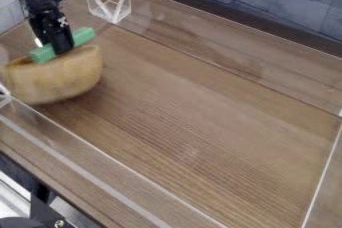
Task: Put green object into wooden bowl
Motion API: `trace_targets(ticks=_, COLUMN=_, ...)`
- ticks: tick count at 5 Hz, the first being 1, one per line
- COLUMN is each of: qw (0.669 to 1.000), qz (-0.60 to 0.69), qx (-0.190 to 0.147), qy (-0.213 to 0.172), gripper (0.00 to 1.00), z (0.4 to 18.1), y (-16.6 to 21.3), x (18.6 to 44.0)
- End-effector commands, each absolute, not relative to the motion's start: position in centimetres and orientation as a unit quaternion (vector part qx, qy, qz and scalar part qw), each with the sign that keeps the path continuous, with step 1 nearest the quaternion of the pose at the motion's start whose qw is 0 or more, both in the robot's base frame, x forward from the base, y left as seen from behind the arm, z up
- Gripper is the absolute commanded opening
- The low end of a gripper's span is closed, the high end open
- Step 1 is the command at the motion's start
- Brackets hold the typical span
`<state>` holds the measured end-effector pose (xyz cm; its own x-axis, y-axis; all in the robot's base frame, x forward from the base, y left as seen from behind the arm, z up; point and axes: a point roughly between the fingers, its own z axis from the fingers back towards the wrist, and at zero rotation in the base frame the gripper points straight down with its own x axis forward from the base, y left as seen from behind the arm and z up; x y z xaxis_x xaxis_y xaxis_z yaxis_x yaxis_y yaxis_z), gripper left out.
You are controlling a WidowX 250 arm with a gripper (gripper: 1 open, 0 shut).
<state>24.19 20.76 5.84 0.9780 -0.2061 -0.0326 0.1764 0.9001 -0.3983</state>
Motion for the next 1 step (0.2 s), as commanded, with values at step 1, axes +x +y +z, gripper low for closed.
trace_targets(ticks=1, qw=0.976, qz=-0.126, qx=-0.177, qy=0.028, gripper=0.0, z=6.24, y=21.4, x=25.11)
